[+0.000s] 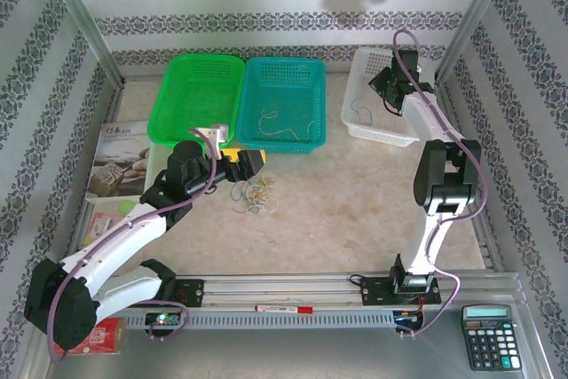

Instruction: Untangle the cables

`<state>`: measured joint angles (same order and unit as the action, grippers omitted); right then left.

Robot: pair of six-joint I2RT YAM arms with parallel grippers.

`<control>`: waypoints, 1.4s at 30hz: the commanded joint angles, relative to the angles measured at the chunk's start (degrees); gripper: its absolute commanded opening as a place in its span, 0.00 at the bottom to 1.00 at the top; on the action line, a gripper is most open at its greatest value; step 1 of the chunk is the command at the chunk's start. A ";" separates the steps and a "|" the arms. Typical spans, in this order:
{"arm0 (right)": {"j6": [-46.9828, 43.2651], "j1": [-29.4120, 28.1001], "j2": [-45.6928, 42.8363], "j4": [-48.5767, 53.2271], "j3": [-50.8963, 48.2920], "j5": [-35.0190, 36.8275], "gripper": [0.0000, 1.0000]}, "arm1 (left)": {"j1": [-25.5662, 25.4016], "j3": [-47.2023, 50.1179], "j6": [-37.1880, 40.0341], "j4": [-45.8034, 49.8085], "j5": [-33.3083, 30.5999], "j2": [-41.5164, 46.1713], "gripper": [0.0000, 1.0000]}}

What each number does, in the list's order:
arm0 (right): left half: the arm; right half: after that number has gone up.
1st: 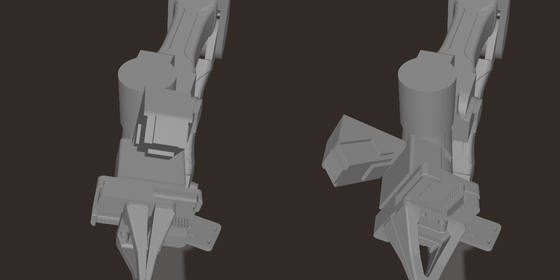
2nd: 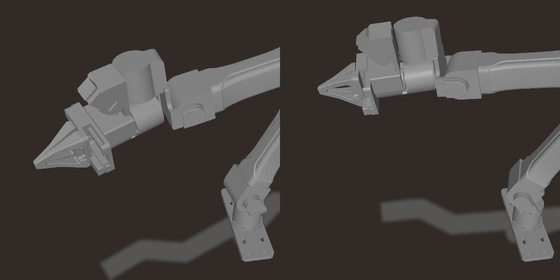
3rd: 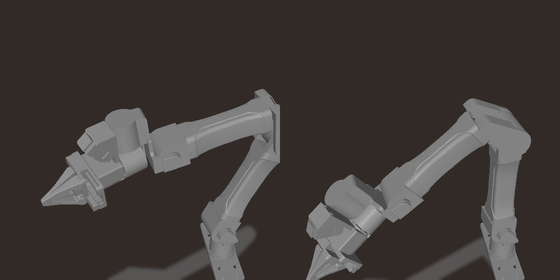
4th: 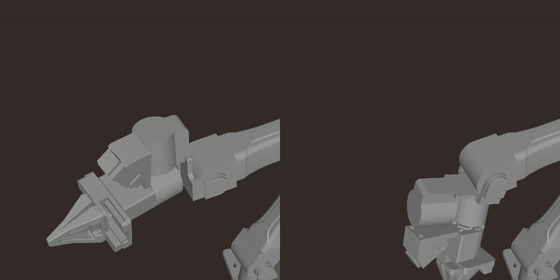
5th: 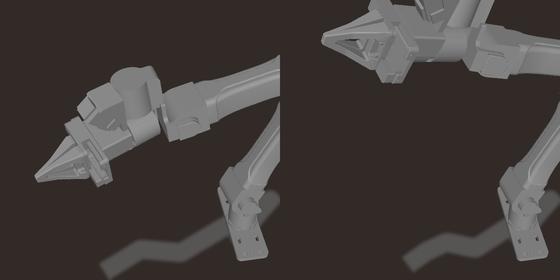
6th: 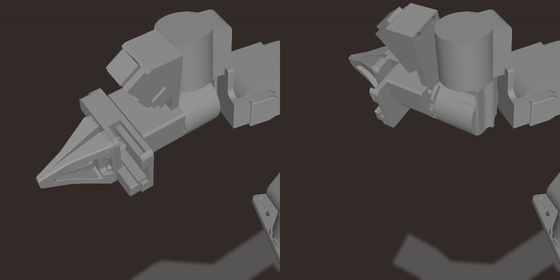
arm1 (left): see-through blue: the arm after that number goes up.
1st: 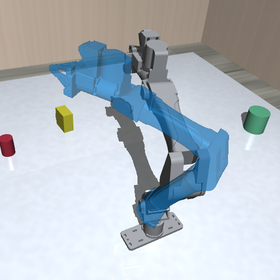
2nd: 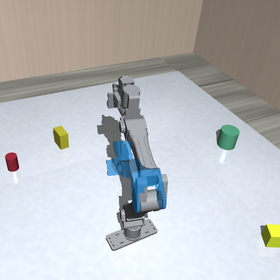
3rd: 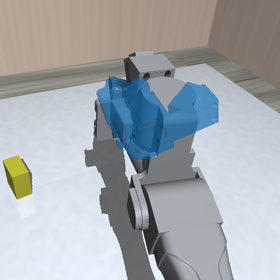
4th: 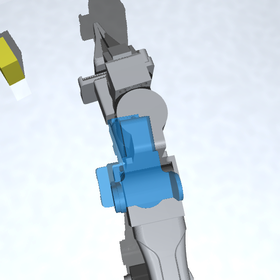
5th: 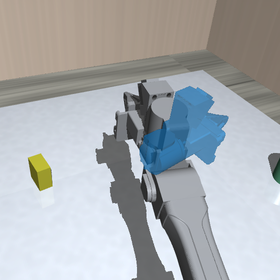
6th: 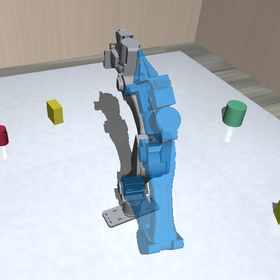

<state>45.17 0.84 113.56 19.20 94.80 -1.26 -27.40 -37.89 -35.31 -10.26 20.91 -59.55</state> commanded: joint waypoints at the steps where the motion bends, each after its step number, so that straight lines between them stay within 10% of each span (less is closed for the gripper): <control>1: 2.14 -1.11 1.72 4.65 2.95 -1.81 0.02 | -0.57 -1.30 -1.30 -0.74 0.56 -0.56 1.00; 30: 10.09 -9.82 -9.76 -5.16 -22.85 -14.38 0.04 | -0.64 1.28 -3.80 -3.27 -0.36 4.56 1.00; 42: 2.73 -7.50 -18.56 -1.40 -19.87 -7.50 0.02 | -0.82 1.35 -3.80 -2.27 -0.36 4.83 1.00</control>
<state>51.22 -7.92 97.45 16.29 72.10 -12.40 -27.40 -37.15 -38.48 -11.18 20.69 -55.88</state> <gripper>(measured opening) 0.050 0.998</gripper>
